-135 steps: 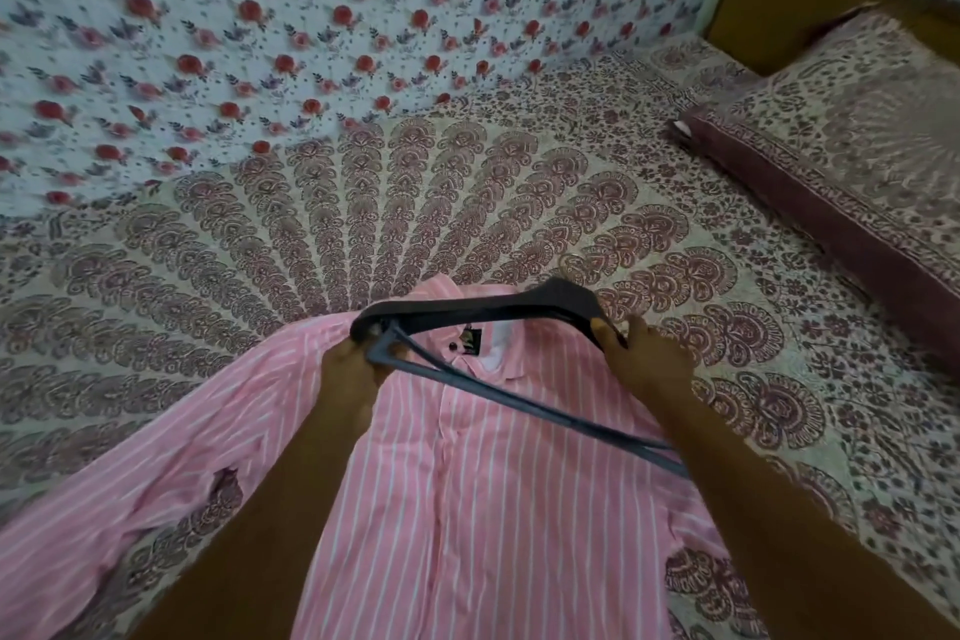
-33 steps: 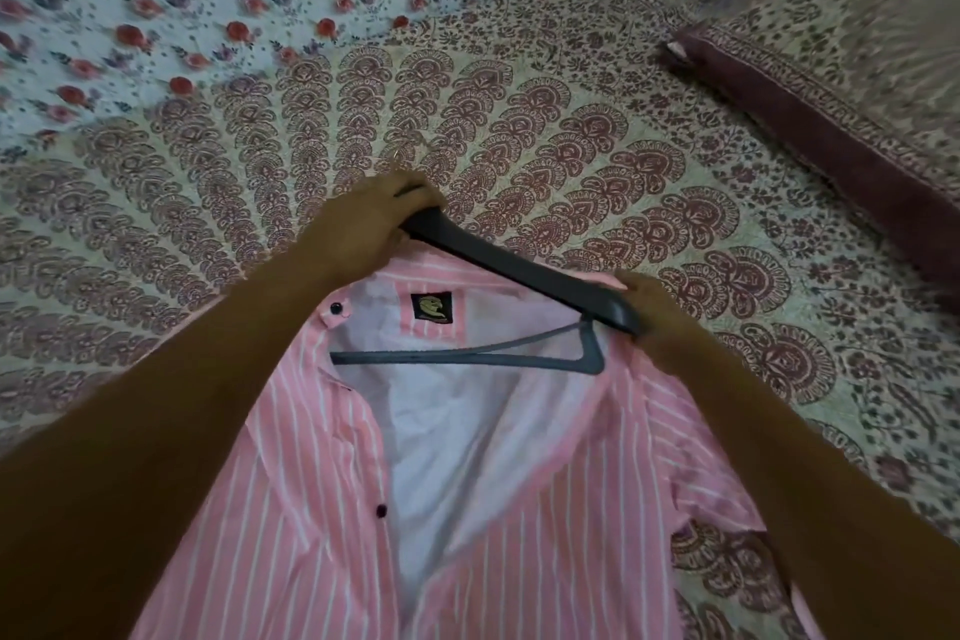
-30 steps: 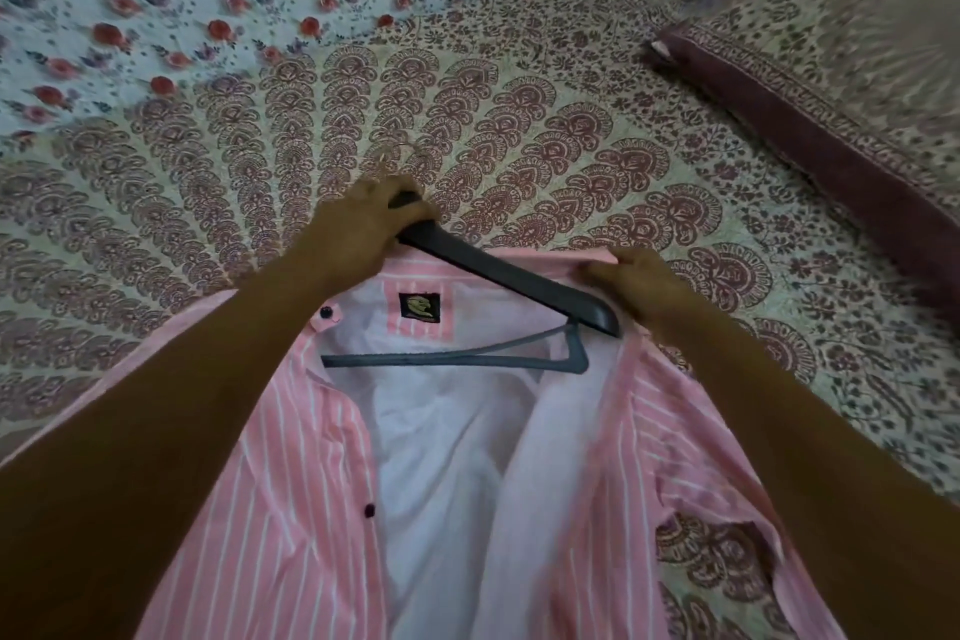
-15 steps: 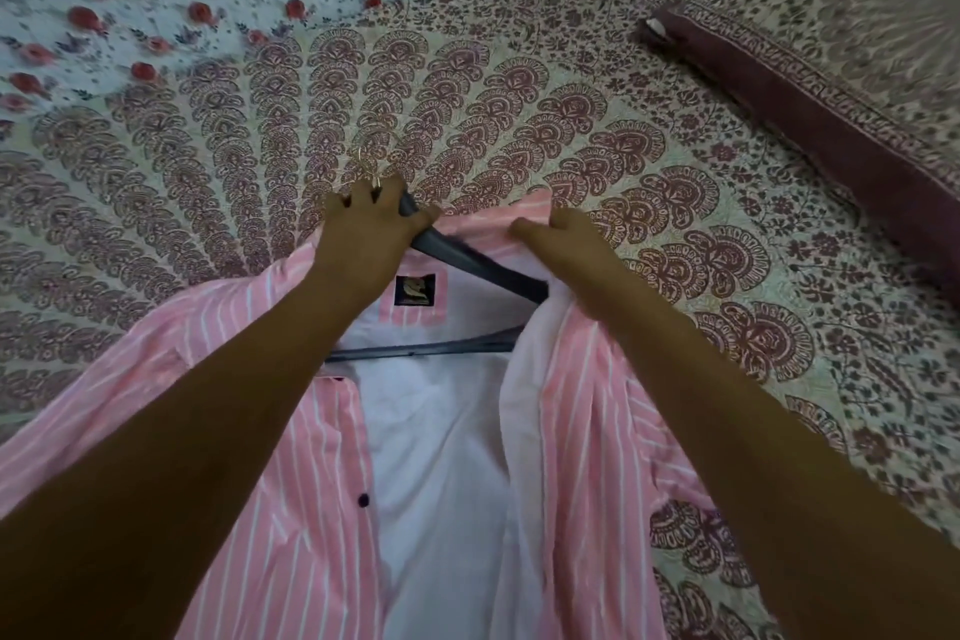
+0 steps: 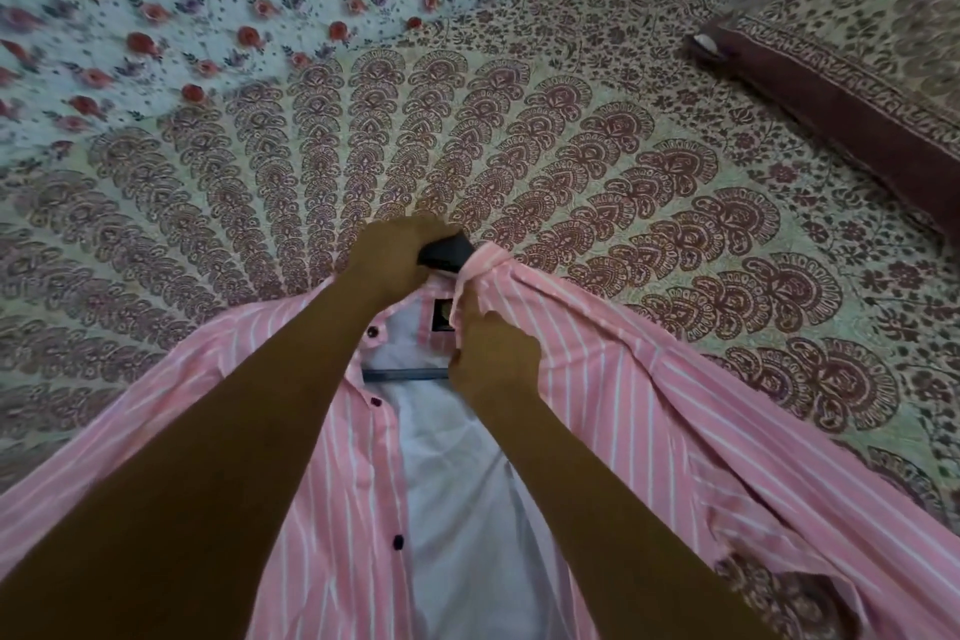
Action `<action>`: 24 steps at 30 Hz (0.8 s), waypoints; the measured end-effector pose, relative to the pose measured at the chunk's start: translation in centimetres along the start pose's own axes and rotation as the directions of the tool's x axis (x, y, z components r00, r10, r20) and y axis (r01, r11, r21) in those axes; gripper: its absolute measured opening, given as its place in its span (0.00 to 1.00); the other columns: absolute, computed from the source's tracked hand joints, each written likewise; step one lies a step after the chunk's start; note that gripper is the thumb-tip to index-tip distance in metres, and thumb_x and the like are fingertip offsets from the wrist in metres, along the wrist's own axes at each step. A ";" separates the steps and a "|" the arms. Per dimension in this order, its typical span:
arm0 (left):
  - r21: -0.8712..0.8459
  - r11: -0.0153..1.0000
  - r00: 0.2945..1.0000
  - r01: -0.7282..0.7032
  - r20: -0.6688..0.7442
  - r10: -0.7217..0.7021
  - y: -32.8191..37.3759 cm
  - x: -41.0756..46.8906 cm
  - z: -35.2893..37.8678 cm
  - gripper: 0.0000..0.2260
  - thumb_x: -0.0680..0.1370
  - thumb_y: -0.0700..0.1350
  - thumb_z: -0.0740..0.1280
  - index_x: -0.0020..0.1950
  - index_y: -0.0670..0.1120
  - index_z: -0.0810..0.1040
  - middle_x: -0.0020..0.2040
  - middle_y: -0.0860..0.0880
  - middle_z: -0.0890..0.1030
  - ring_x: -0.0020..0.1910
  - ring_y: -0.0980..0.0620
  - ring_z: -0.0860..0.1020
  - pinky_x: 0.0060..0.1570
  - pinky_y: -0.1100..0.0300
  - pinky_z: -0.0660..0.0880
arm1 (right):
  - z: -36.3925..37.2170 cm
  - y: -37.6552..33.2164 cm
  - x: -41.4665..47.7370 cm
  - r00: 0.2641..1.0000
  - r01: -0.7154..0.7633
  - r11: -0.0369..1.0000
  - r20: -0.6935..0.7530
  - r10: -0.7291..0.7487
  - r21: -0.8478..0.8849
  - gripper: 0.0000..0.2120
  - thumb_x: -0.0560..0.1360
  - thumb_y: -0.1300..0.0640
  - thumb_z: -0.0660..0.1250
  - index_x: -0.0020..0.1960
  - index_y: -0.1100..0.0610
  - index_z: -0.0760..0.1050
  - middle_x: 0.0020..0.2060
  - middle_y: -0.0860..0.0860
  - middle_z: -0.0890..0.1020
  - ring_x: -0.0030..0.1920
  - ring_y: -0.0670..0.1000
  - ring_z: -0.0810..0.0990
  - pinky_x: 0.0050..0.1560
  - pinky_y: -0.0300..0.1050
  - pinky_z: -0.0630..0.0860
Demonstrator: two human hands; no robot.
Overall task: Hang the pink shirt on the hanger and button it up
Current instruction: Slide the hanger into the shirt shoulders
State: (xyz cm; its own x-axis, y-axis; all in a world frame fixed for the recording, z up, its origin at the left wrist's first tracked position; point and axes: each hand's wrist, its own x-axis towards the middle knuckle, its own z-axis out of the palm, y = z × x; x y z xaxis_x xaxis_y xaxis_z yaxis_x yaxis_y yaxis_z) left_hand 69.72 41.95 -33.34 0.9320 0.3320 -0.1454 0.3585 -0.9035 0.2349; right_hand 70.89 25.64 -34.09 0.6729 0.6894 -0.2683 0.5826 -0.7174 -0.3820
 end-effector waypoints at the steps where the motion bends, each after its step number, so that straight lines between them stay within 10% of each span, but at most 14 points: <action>1: 0.007 1.000 1.000 0.010 0.022 -0.010 -0.5 -0.5 0.3 0.25 0.72 0.40 0.68 0.69 0.50 0.70 0.71 0.47 0.69 0.68 0.45 0.69 0.66 0.52 0.66 | 0.2 0.2 0.1 1.000 0.008 1.000 -0.002 -0.008 -0.001 0.27 0.76 0.55 0.60 0.72 0.53 0.54 0.57 0.56 0.75 0.56 0.59 0.77 0.43 0.46 0.67; 8: -0.079 0.991 0.992 0.108 -0.063 -0.113 -1.6 -6.2 3.0 0.25 0.70 0.52 0.66 0.66 0.48 0.74 0.70 0.42 0.69 0.70 0.42 0.67 0.67 0.46 0.61 | 0.6 3.1 0.0 0.973 0.203 0.971 -0.138 -0.185 0.130 0.23 0.73 0.50 0.63 0.65 0.55 0.63 0.50 0.55 0.78 0.52 0.58 0.78 0.41 0.47 0.71; 14: 0.106 0.942 0.946 0.318 -0.094 -0.309 0.3 -7.7 3.3 0.25 0.73 0.43 0.67 0.69 0.45 0.64 0.56 0.40 0.74 0.54 0.39 0.75 0.42 0.52 0.70 | 0.3 1.1 1.5 0.954 0.102 0.923 -0.300 0.015 0.372 0.25 0.70 0.33 0.56 0.50 0.55 0.67 0.41 0.50 0.75 0.43 0.54 0.76 0.39 0.46 0.68; 20: -0.176 0.906 0.897 0.384 -0.161 -0.412 0.5 -5.5 1.8 0.14 0.75 0.39 0.61 0.59 0.44 0.77 0.56 0.41 0.78 0.55 0.40 0.76 0.50 0.52 0.72 | -1.3 1.7 4.4 0.884 -0.138 0.768 -0.272 0.380 0.625 0.25 0.72 0.34 0.55 0.28 0.53 0.63 0.36 0.55 0.71 0.30 0.52 0.67 0.35 0.42 0.61; 24: -0.070 0.923 0.898 0.378 -0.216 -0.384 0.5 -3.7 0.8 0.15 0.76 0.46 0.62 0.63 0.46 0.73 0.59 0.41 0.75 0.60 0.41 0.72 0.57 0.51 0.67 | -2.5 2.2 5.7 0.899 -0.239 0.851 -0.225 0.376 0.468 0.21 0.68 0.42 0.59 0.43 0.61 0.76 0.47 0.60 0.75 0.48 0.58 0.75 0.44 0.46 0.69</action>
State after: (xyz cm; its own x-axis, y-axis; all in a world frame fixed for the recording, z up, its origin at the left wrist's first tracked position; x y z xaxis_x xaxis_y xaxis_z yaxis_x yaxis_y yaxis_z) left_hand 66.41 40.08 -33.43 0.7106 0.7034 -0.0133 0.6869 -0.6896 0.2294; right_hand 77.16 27.71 -34.24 0.9265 0.3269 -0.1861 0.1215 -0.7282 -0.6745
